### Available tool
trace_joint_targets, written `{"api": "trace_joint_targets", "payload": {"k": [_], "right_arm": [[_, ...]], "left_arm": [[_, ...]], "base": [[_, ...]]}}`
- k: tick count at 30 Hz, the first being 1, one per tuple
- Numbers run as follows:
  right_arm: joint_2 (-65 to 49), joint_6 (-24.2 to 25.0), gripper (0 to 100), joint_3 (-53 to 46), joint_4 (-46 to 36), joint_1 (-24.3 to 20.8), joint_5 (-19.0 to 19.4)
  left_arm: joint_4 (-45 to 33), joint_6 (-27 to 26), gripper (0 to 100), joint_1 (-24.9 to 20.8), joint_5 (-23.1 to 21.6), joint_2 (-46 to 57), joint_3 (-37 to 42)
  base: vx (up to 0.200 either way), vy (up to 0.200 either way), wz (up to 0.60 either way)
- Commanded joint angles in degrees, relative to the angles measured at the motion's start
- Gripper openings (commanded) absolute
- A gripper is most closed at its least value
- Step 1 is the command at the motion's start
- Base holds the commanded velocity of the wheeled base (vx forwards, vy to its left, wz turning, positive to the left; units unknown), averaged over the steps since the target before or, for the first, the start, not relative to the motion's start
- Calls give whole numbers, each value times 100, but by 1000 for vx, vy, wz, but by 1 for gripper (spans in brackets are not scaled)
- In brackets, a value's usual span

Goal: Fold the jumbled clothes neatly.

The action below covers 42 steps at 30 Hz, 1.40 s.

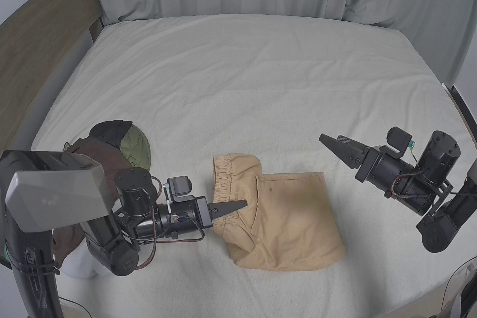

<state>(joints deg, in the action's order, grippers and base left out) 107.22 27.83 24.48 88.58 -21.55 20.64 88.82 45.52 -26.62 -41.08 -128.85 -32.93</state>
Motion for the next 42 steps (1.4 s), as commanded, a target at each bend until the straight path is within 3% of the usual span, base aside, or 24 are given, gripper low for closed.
{"api": "trace_joint_targets", "payload": {"k": [1,4,13,26,33,40,41,42], "right_arm": [[-43,3,100,92,2,63,2],[-43,3,100,110,2,90,2],[-43,3,100,154,2,160,2],[-52,3,100,162,2,169,2],[-43,12,100,154,2,160,10],[-34,12,100,154,-7,160,10],[-43,12,100,154,2,160,10],[-43,12,100,154,2,160,10]], "left_arm": [[4,256,0,-176,83,-96,-188],[4,634,0,-352,276,-175,-364],[4,642,0,-633,443,-720,-865],[12,590,0,-871,514,-1239,-1260],[12,133,0,-880,593,-1546,-1480],[4,124,0,-853,610,-1599,-1638],[4,124,100,-844,610,-1599,-1638],[4,124,100,-844,610,-1599,-1638]], "base": [[0,0,0],[0,0,0],[0,0,0],[0,0,0],[0,0,0],[0,0,0],[0,0,0],[0,0,0]]}}
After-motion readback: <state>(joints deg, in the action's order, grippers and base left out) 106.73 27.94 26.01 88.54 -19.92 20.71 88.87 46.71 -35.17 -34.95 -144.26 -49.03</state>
